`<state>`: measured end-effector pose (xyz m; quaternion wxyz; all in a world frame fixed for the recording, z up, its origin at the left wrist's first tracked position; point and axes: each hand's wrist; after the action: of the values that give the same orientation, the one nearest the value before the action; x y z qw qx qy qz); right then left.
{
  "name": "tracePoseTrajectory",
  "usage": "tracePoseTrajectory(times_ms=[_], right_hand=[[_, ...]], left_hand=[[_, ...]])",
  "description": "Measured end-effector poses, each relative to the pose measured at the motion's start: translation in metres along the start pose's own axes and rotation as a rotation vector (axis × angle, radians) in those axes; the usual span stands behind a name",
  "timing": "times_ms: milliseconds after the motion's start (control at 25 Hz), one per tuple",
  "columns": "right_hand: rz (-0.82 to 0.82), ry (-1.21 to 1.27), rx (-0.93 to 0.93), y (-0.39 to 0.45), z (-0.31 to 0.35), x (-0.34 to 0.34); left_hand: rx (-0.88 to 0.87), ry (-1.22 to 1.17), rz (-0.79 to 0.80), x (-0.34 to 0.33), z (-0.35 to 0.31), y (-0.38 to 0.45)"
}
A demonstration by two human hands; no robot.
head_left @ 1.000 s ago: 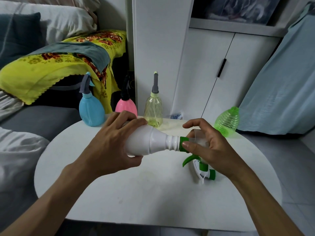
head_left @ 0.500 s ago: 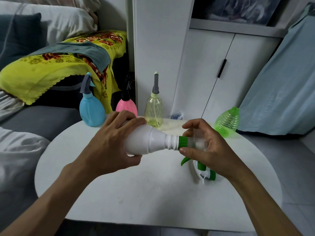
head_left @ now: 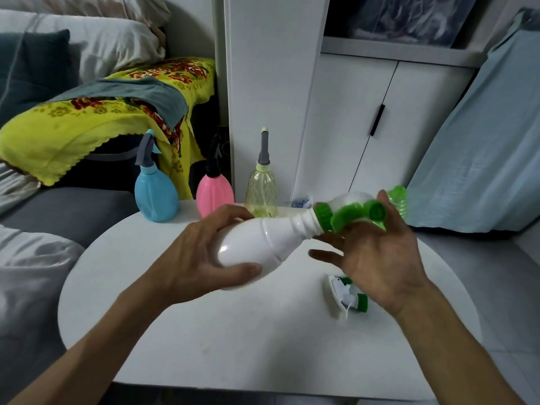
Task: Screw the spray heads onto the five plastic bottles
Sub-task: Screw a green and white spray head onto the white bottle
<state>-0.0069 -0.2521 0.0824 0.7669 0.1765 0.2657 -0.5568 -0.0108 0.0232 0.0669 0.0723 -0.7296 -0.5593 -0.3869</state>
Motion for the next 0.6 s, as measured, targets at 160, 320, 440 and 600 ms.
tracePoseTrajectory(times_ms=[160,320,440,600], right_hand=[[0.092,0.236,0.128,0.004,-0.025,-0.012],[-0.034,0.247,0.183,0.006,-0.03,-0.018],[-0.108,0.15,0.235,0.007,-0.026,-0.019],[-0.191,0.128,0.285,0.008,-0.02,-0.021]], left_hand=[[0.331,-0.575,0.213,-0.017,-0.013,-0.003],[0.475,-0.776,0.383,-0.035,-0.021,-0.006],[0.378,-0.669,0.231,-0.039,-0.024,-0.003],[0.242,-0.509,0.078,-0.044,-0.025,-0.001]])
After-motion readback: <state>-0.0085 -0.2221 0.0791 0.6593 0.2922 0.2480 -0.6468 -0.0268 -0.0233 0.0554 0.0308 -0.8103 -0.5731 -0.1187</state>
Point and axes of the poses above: each hand's wrist, its own y-axis towards the middle knuckle, its own x-axis out of the back of the hand, z = x × y, and after that the axes turned 4 degrees about y, right-handed
